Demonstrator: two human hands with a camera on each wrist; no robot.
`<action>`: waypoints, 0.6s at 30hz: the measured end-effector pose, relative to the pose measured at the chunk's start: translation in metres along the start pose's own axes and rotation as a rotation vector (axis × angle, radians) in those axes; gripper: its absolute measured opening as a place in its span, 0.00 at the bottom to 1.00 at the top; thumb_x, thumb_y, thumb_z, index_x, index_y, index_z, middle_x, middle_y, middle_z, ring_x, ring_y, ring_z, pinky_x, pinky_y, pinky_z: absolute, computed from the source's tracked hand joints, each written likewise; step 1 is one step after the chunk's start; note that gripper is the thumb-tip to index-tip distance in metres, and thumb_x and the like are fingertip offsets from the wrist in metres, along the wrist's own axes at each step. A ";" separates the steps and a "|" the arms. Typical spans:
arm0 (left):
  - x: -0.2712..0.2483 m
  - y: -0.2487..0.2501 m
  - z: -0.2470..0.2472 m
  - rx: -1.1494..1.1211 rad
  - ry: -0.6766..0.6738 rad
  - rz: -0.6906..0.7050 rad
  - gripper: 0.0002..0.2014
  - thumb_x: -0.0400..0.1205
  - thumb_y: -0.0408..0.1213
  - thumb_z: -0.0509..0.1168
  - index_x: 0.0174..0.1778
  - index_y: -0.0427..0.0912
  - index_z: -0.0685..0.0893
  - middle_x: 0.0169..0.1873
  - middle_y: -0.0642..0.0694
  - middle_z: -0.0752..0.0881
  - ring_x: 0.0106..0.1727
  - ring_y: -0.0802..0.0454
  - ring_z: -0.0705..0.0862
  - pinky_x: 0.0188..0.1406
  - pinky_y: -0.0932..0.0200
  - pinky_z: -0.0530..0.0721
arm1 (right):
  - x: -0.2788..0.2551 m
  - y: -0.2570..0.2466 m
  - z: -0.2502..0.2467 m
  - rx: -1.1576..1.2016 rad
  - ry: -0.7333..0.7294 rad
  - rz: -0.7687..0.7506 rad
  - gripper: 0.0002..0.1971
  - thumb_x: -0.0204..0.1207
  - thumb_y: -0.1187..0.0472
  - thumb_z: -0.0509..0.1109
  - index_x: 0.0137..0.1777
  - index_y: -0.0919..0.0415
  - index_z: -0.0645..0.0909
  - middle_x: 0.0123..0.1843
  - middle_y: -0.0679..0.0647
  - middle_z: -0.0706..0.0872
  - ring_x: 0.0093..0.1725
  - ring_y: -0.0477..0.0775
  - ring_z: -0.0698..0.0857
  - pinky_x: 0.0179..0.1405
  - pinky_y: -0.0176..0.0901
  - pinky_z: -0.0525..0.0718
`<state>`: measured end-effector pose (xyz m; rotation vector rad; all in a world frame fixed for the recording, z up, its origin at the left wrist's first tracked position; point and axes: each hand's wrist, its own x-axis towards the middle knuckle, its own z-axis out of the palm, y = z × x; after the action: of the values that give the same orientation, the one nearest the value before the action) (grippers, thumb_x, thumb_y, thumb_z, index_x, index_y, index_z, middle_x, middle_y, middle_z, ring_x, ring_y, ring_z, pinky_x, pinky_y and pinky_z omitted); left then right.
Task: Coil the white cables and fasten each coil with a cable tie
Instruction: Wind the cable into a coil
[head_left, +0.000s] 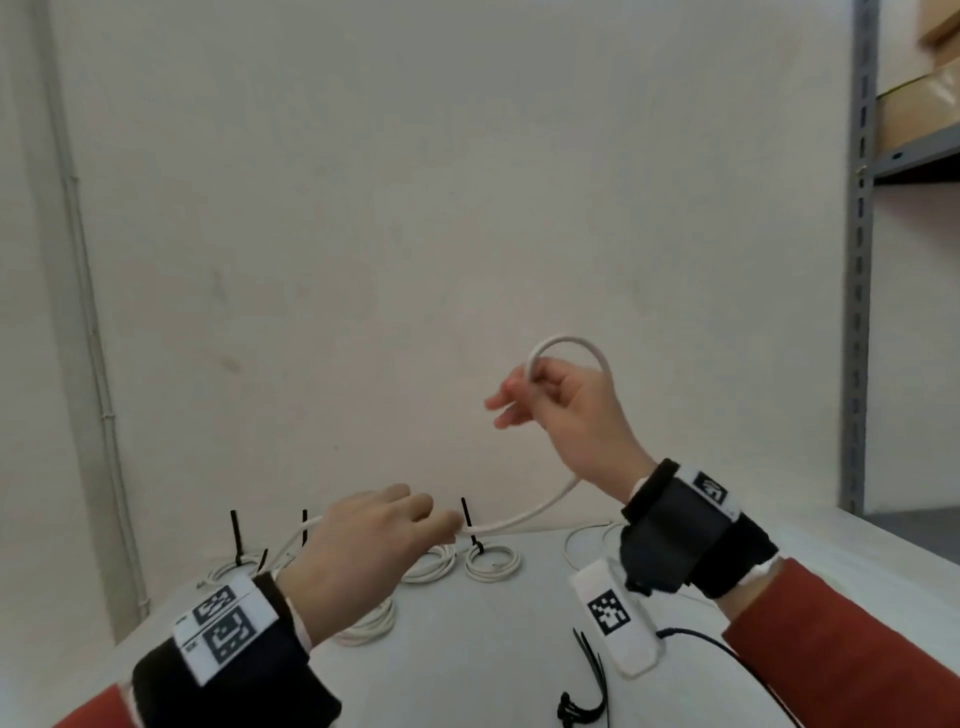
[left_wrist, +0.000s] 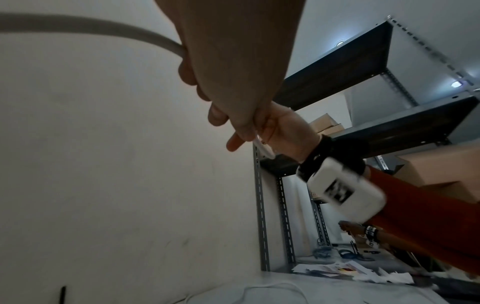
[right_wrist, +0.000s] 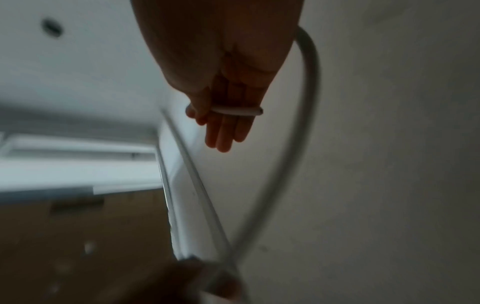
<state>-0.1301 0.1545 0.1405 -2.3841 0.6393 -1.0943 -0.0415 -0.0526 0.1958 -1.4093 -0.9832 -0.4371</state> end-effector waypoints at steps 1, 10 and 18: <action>0.000 0.000 -0.003 0.009 -0.003 0.006 0.09 0.68 0.40 0.71 0.43 0.55 0.85 0.26 0.54 0.76 0.25 0.52 0.76 0.21 0.63 0.55 | -0.002 0.005 0.002 -0.183 -0.101 -0.026 0.07 0.82 0.67 0.64 0.43 0.61 0.80 0.39 0.54 0.90 0.34 0.52 0.89 0.43 0.45 0.87; -0.008 -0.015 -0.010 0.076 -0.146 -0.062 0.26 0.51 0.29 0.81 0.43 0.52 0.85 0.23 0.53 0.76 0.22 0.50 0.77 0.17 0.64 0.54 | -0.031 0.000 0.013 -1.267 -0.716 -0.401 0.09 0.78 0.70 0.65 0.56 0.62 0.77 0.48 0.53 0.89 0.40 0.60 0.87 0.25 0.45 0.70; -0.004 -0.036 -0.020 -0.008 -0.009 -0.052 0.04 0.80 0.46 0.64 0.47 0.55 0.82 0.26 0.54 0.78 0.26 0.49 0.79 0.14 0.62 0.64 | -0.040 0.010 0.004 -1.221 -0.720 -0.405 0.29 0.79 0.39 0.35 0.46 0.58 0.72 0.31 0.53 0.79 0.30 0.61 0.75 0.32 0.48 0.68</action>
<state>-0.1400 0.1821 0.1702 -2.4239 0.5824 -1.1042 -0.0572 -0.0585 0.1582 -2.5702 -1.7315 -0.9591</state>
